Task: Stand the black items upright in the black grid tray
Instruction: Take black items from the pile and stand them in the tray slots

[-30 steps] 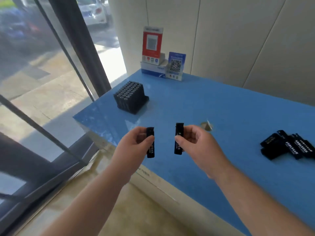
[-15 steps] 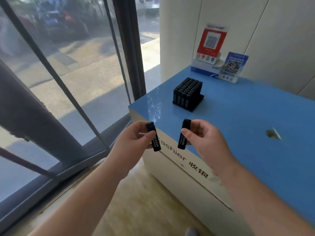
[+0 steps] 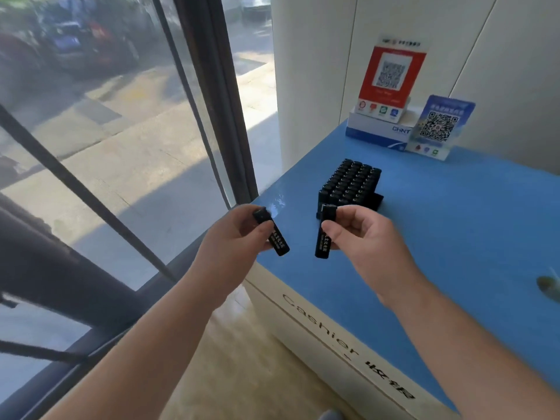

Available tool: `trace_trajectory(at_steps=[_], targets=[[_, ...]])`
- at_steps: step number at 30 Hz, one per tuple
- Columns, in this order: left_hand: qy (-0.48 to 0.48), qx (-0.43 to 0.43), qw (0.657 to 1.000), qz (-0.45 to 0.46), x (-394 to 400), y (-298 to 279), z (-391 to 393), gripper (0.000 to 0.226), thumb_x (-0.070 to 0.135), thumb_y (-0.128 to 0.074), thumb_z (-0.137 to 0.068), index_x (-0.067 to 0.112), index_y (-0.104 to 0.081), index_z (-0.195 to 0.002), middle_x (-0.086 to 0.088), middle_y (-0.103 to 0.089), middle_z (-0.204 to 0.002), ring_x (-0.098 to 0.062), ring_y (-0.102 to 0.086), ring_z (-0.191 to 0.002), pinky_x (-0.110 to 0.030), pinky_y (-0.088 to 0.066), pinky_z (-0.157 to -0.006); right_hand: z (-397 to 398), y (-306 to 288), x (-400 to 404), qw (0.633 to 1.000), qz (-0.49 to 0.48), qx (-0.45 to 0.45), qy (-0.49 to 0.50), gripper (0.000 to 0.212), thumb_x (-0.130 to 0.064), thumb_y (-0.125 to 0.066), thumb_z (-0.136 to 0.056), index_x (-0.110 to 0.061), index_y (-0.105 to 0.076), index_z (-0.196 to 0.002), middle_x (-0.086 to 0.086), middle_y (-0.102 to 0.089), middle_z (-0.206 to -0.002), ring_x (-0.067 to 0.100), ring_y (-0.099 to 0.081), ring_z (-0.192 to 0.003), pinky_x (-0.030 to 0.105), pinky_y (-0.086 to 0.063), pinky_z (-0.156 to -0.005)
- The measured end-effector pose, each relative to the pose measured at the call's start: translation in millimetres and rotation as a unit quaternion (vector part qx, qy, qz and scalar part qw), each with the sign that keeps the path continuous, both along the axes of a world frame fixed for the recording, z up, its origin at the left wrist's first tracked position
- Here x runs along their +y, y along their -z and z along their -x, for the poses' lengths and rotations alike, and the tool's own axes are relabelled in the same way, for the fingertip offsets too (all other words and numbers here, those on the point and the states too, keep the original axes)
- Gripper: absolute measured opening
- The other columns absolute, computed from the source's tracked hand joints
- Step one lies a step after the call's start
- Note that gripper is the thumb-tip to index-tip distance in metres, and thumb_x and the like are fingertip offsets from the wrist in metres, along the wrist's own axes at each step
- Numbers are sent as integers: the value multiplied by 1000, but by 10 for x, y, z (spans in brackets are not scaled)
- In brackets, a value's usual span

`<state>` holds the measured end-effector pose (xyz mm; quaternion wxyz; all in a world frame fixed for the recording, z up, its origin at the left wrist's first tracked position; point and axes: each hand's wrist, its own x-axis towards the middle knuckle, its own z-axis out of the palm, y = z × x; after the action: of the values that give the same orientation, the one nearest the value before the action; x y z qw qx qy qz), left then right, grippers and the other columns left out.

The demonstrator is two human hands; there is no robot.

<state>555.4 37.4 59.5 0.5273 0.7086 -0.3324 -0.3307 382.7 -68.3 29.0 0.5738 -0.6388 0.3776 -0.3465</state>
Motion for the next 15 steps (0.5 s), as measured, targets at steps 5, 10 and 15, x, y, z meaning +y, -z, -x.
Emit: trace_trajectory(at_steps=[5, 10, 15], targets=[[45, -38, 998, 9, -556, -123, -152, 10, 14, -66, -92, 21, -69, -99, 3, -76, -90, -14, -74, -87, -42, -57, -89, -30, -140, -379, 999, 20, -19, 42, 9, -16, -70, -92, -22, -72, -98, -4, -76, -92, 14, -71, -87, 30, -59, -85], [129, -119, 984, 18, -1228, -212, -250, 12, 23, -67, -90, 32, -69, -98, 13, -75, -87, -7, -71, -86, -32, -57, -83, 10, -156, -730, 990, 29, -27, 137, 8, -14, -70, -91, -19, -71, -97, -7, -75, -88, 9, -69, -82, 27, -57, -83], [250, -128, 959, 40, -1929, -235, -222, 15, 17, -68, -88, 30, -69, -96, 14, -73, -83, 4, -68, -77, -8, -46, -68, 63, -157, -979, 970, 31, -21, 241, 13, -11, -70, -92, -23, -72, -95, -9, -75, -88, 9, -70, -84, 31, -57, -89]])
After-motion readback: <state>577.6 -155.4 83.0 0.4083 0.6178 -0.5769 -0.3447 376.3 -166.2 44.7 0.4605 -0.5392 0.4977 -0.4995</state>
